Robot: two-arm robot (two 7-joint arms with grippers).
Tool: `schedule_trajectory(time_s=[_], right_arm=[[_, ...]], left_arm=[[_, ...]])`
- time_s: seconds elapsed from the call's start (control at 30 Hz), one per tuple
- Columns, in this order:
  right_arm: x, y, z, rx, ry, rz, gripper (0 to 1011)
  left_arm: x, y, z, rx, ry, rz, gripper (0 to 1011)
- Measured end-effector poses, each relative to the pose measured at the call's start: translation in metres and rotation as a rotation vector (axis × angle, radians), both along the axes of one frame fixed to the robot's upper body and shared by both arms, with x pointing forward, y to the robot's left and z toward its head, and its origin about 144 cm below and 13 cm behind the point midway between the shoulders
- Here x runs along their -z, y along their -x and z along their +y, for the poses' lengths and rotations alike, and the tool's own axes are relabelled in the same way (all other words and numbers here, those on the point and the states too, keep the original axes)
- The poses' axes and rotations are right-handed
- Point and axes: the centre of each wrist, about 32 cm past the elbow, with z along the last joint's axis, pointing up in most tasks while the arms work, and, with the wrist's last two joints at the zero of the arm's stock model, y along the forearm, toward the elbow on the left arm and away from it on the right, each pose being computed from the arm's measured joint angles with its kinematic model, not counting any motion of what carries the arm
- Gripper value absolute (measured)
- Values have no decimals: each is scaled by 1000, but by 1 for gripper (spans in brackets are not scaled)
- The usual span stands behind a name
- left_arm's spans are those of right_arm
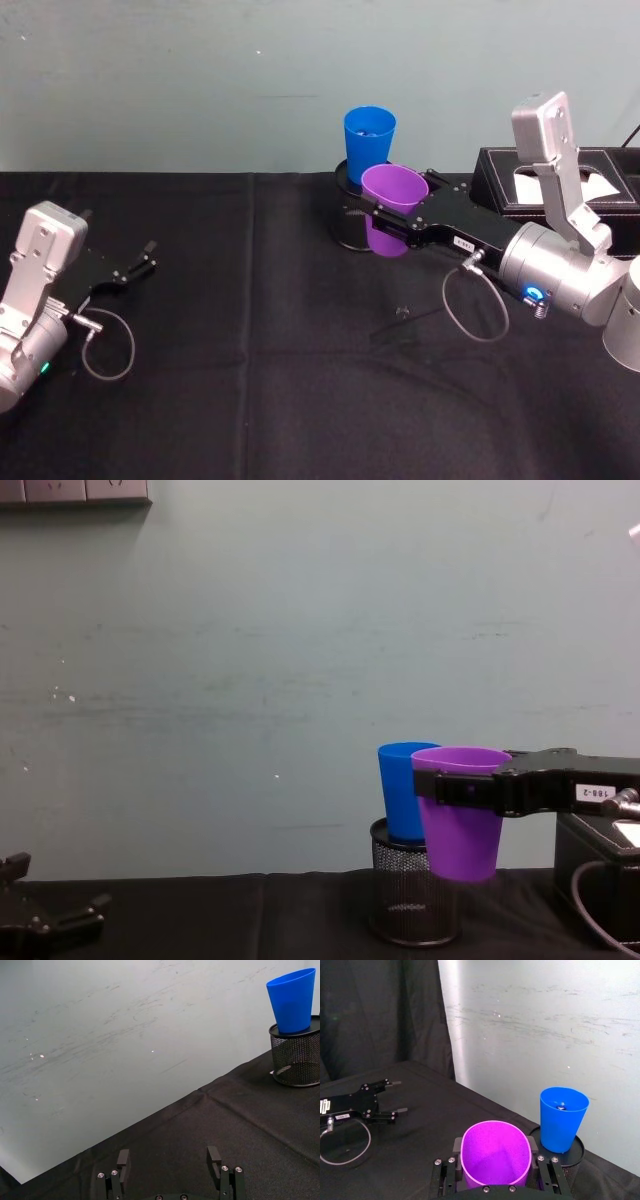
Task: Pick up one cup with a gripper and tap it against the other cup.
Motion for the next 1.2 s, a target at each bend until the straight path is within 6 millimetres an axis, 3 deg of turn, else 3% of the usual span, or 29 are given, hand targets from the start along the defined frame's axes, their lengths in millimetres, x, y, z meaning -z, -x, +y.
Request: schedule_trajectory(time_s=[1.2], right_arm=[[4,-3,3,6,-1,12,723]], left_arm=[[0,0,0,0,0,0,1000]])
